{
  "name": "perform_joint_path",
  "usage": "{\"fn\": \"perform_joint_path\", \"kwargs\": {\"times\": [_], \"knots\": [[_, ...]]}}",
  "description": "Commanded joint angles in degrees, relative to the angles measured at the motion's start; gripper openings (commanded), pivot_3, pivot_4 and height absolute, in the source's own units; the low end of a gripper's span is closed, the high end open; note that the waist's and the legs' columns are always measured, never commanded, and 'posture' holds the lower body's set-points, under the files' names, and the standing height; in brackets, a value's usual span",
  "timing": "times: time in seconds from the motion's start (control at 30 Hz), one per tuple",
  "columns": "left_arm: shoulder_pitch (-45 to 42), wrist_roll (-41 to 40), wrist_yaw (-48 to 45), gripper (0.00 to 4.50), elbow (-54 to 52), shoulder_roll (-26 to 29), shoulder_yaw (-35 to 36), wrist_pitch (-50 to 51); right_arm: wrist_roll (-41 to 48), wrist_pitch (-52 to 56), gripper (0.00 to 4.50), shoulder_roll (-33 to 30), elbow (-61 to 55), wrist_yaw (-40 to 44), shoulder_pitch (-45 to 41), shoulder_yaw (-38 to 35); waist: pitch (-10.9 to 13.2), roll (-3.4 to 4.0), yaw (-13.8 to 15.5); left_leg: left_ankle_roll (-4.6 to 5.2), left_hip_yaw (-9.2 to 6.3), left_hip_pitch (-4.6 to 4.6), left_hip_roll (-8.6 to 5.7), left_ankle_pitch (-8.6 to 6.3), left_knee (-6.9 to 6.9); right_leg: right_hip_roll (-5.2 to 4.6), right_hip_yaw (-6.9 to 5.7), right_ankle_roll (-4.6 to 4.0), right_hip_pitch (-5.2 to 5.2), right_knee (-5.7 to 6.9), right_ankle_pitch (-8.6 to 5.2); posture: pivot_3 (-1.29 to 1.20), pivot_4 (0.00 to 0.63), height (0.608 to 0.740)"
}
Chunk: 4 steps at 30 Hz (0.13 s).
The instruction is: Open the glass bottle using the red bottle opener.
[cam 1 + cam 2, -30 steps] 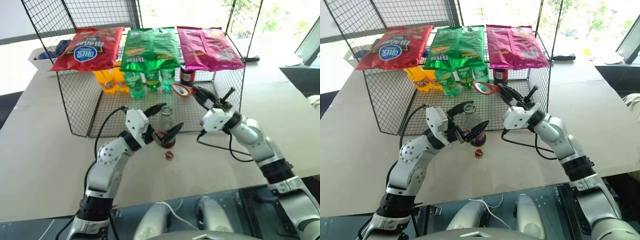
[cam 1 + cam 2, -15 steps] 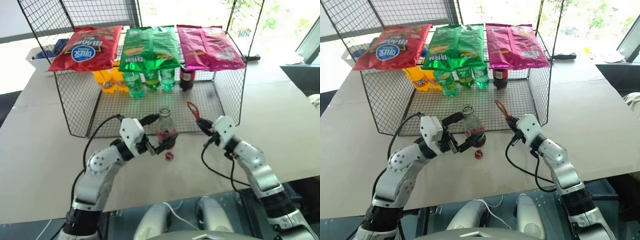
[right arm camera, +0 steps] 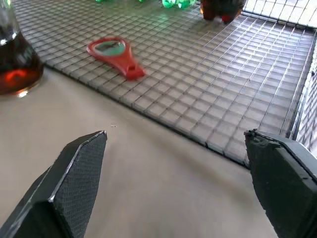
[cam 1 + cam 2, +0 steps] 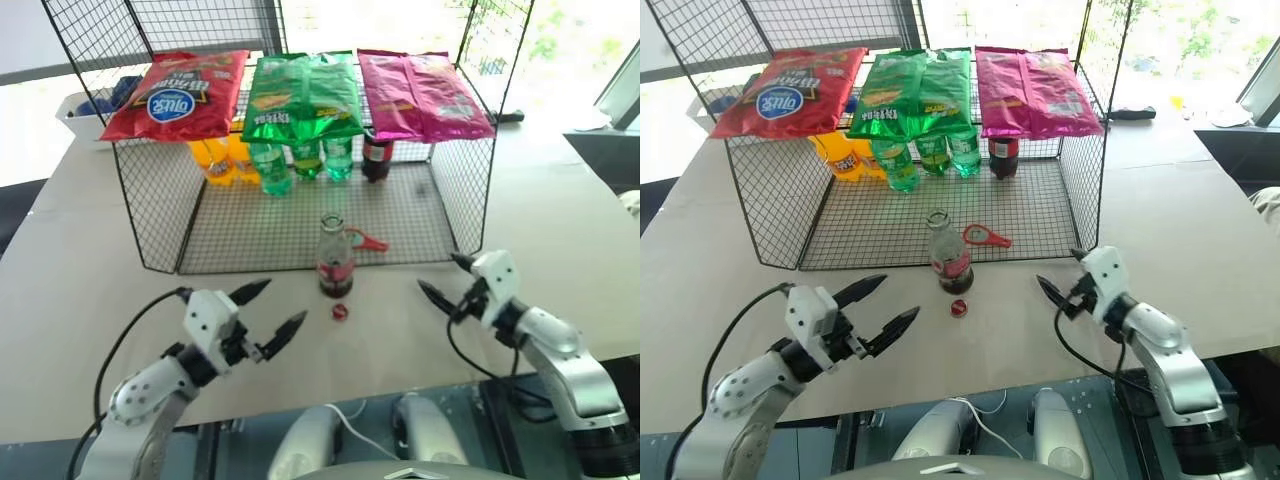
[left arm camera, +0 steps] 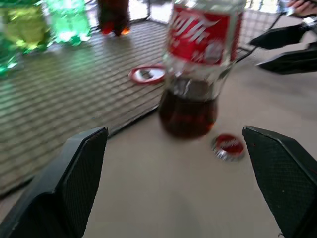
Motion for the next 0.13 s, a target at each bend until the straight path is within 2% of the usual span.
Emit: {"fn": "perform_joint_path", "kwargs": {"times": [0.03,0.13], "knots": [[2.4,1.0,1.1,4.5,2.8,-0.2,3.8,-1.1,4.5,-5.1,4.49,-2.7,-0.7,7.7,3.1,-4.9,0.0,0.0,0.0,0.01,0.01,0.02,0.01,-0.01,0.04,0.0,-0.01,0.06,0.04,0.0,-0.03,0.0,0.15,0.734],[2.8,2.4,1.6,4.5,4.7,-0.3,4.5,-2.6,6.6,-6.3,4.49,-4.4,1.7,11.5,4.5,-7.4,0.0,-0.02,0.0,0.02,0.02,0.08,0.03,-0.01,0.09,0.01,-0.02,0.21,0.14,0.01,-0.12,0.0,0.15,0.734]]}}
